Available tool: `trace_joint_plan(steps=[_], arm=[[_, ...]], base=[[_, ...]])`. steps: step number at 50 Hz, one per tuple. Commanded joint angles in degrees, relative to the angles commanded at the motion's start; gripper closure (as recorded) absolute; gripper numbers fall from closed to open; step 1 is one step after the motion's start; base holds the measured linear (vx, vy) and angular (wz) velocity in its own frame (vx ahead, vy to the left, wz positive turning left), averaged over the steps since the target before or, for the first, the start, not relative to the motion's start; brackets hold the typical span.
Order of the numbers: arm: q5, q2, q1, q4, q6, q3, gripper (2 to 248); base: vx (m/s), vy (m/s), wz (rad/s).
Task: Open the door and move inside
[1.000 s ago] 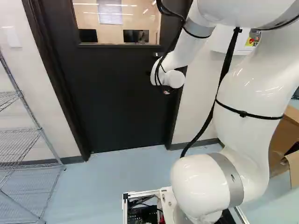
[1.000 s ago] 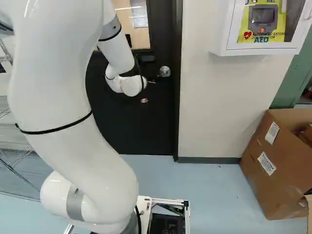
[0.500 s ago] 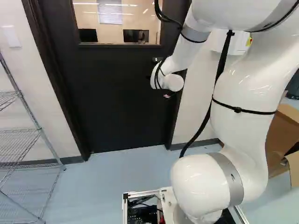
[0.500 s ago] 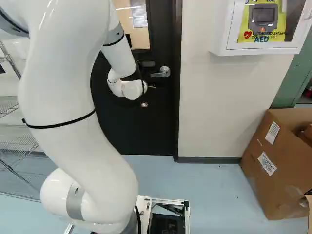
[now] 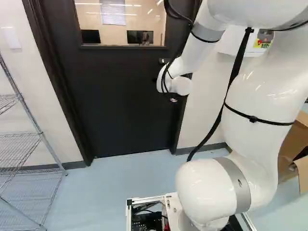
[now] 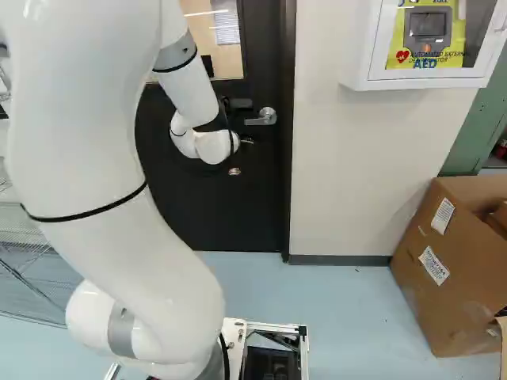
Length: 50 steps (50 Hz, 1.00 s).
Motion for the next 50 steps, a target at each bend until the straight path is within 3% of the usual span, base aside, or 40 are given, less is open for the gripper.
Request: trace_joint_plan(steps=[20, 50], arm=[[0.0, 7.48, -1.13, 0.0, 0.0, 4.97, 3], [0.0, 10.98, -1.21, 0.0, 0.0, 4.43, 3]], base=[[0.0, 0.0, 0.0], [0.0, 0.0, 0.0]])
